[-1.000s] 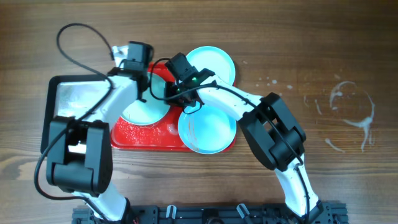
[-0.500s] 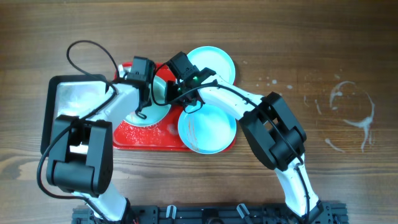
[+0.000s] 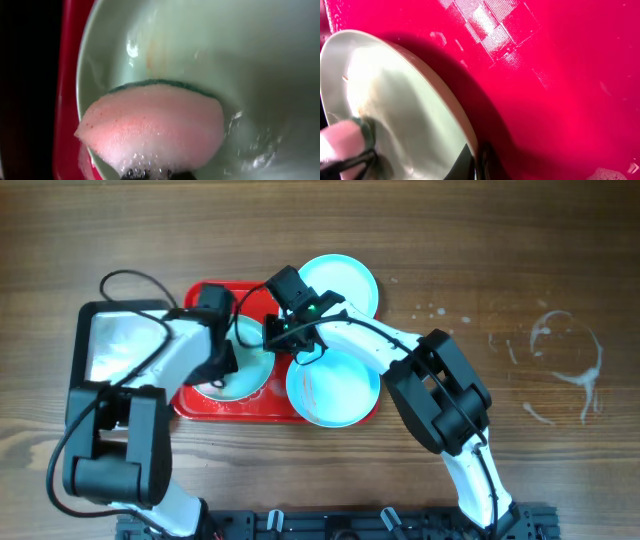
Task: Clean dirty plates on tray and stack at the side
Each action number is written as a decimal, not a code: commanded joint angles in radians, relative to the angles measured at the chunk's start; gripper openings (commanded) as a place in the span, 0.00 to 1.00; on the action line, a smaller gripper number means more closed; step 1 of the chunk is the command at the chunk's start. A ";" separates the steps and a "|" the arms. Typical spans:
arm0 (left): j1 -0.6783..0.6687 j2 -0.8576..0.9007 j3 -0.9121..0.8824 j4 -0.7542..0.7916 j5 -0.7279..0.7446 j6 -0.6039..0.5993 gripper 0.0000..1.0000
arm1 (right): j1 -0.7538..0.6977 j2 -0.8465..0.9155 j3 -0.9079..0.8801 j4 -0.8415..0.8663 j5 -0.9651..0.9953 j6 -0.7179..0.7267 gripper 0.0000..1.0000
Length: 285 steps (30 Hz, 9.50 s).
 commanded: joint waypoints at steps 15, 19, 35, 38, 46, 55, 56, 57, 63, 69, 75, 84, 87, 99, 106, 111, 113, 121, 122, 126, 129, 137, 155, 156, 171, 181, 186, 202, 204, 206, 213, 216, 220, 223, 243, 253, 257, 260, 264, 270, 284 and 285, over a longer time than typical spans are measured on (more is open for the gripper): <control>0.173 0.058 -0.123 0.240 0.173 -0.184 0.04 | -0.006 0.042 -0.017 -0.003 0.026 0.031 0.04; 0.066 0.058 -0.193 0.359 0.101 -0.255 0.04 | -0.004 0.042 -0.017 -0.007 0.025 0.032 0.04; 0.067 0.058 -0.184 0.261 0.650 0.041 0.04 | 0.046 0.043 -0.017 -0.038 0.063 0.061 0.04; 0.085 0.058 -0.184 0.253 0.832 0.114 0.04 | 0.046 0.043 -0.017 -0.038 0.063 0.060 0.04; 0.162 0.058 -0.182 0.261 0.516 -0.053 0.04 | 0.046 0.043 -0.017 -0.039 0.059 0.057 0.04; 0.160 0.058 -0.077 0.301 -0.085 -0.181 0.04 | 0.046 0.043 -0.017 -0.038 0.060 0.057 0.04; 0.155 0.058 -0.076 0.315 -0.130 -0.181 0.04 | 0.046 0.043 -0.017 -0.038 0.060 0.057 0.04; 0.150 0.058 -0.076 0.323 -0.154 -0.181 0.04 | 0.046 0.043 -0.017 -0.038 0.060 0.056 0.04; 0.120 0.058 -0.060 0.380 -0.208 -0.180 0.04 | 0.046 0.043 -0.017 -0.039 0.060 0.056 0.04; 0.063 0.058 -0.059 0.503 0.168 0.003 0.04 | 0.046 0.043 -0.017 -0.038 0.060 0.049 0.04; 0.023 0.058 -0.059 0.514 0.515 0.219 0.04 | 0.046 0.043 -0.017 -0.038 0.060 0.039 0.04; 0.061 0.058 -0.059 0.470 0.263 -0.013 0.04 | 0.046 0.043 -0.017 -0.039 0.060 0.034 0.04; 0.095 0.058 -0.059 0.391 0.069 -0.109 0.04 | 0.046 0.043 -0.017 -0.039 0.060 0.034 0.04; 0.135 0.058 -0.059 0.294 0.174 0.026 0.04 | 0.046 0.043 -0.017 -0.038 0.060 0.034 0.04; 0.135 0.058 -0.059 0.280 0.884 0.358 0.04 | 0.046 0.043 -0.017 -0.039 0.060 0.033 0.04; 0.136 0.058 -0.059 0.267 0.734 0.356 0.04 | 0.046 0.043 -0.017 -0.039 0.060 0.031 0.04; 0.136 0.058 -0.059 0.257 0.487 0.213 0.04 | 0.046 0.043 -0.017 -0.039 0.060 0.031 0.04; 0.136 0.058 -0.059 0.106 -0.265 -0.114 0.04 | 0.046 0.043 -0.017 -0.038 0.060 0.031 0.04; 0.136 0.058 -0.059 0.113 -0.320 -0.119 0.04 | 0.046 0.043 -0.017 -0.038 0.060 0.032 0.04; 0.135 0.058 -0.059 0.204 -0.270 -0.134 0.04 | 0.046 0.043 -0.017 -0.038 0.060 0.031 0.04; 0.135 0.058 -0.059 0.317 -0.021 -0.053 0.04 | 0.046 0.043 -0.017 -0.038 0.060 0.031 0.04; 0.135 0.058 -0.059 0.517 0.453 0.174 0.04 | 0.046 0.043 -0.017 -0.038 0.060 0.031 0.04; 0.136 0.058 -0.059 0.173 -0.089 -0.010 0.04 | 0.046 0.043 -0.017 -0.040 0.060 0.030 0.04; 0.136 0.058 -0.059 0.140 -0.138 -0.029 0.04 | 0.046 0.043 -0.017 -0.039 0.060 0.031 0.04; 0.135 0.058 -0.059 0.546 0.310 0.023 0.04 | 0.046 0.043 -0.017 -0.039 0.060 0.030 0.04; 0.135 0.058 -0.059 0.548 0.691 0.306 0.04 | 0.046 0.043 -0.017 -0.034 0.060 0.030 0.04; 0.136 0.058 -0.059 0.366 0.471 0.238 0.04 | 0.046 0.043 -0.017 -0.035 0.060 0.023 0.04; 0.135 0.058 -0.059 0.218 -0.243 -0.215 0.04 | 0.046 0.043 -0.017 -0.035 0.060 0.023 0.04; 0.135 0.058 -0.059 0.300 -0.163 -0.214 0.04 | 0.046 0.043 -0.017 -0.035 0.060 0.023 0.04; 0.135 0.058 -0.059 0.364 -0.040 -0.201 0.04 | 0.046 0.043 -0.017 -0.035 0.060 0.023 0.04; 0.135 0.058 -0.059 0.606 0.473 0.010 0.04 | 0.046 0.043 -0.017 -0.034 0.060 0.022 0.04; 0.135 0.058 -0.059 0.615 0.597 0.076 0.04 | 0.046 0.043 -0.017 -0.034 0.060 0.019 0.04; 0.154 0.050 -0.058 0.543 0.605 0.040 0.04 | 0.046 0.043 -0.017 -0.036 0.055 0.007 0.04; 0.199 0.016 -0.058 0.484 0.604 -0.018 0.04 | 0.046 0.043 -0.017 -0.040 0.047 0.005 0.04; 0.410 -0.416 -0.008 0.111 0.488 -0.026 0.04 | -0.017 -0.387 -0.008 -0.288 0.528 -0.126 0.04; 0.410 -0.411 -0.009 0.058 0.488 -0.026 0.04 | -0.016 -0.521 -0.016 -0.329 1.172 -0.173 0.04; 0.410 -0.411 -0.011 0.050 0.488 -0.026 0.04 | -0.011 -0.503 -0.017 -0.326 1.299 -0.180 0.04; 0.410 -0.411 -0.011 0.050 0.488 -0.026 0.04 | -0.004 -0.483 -0.017 -0.326 1.312 -0.179 0.04; 0.410 -0.411 -0.012 0.050 0.488 -0.026 0.04 | -0.003 -0.452 -0.017 -0.301 1.327 -0.208 0.04; 0.410 -0.411 -0.014 0.050 0.488 -0.026 0.04 | 0.030 -0.374 -0.017 -0.187 1.429 -0.446 0.04; 0.361 -0.404 -0.014 0.057 0.479 -0.026 0.04 | 0.121 -0.230 -0.017 0.088 1.699 -0.777 0.04; 0.356 -0.404 -0.014 0.061 0.476 -0.026 0.04 | 0.123 -0.230 -0.017 0.106 1.738 -0.778 0.04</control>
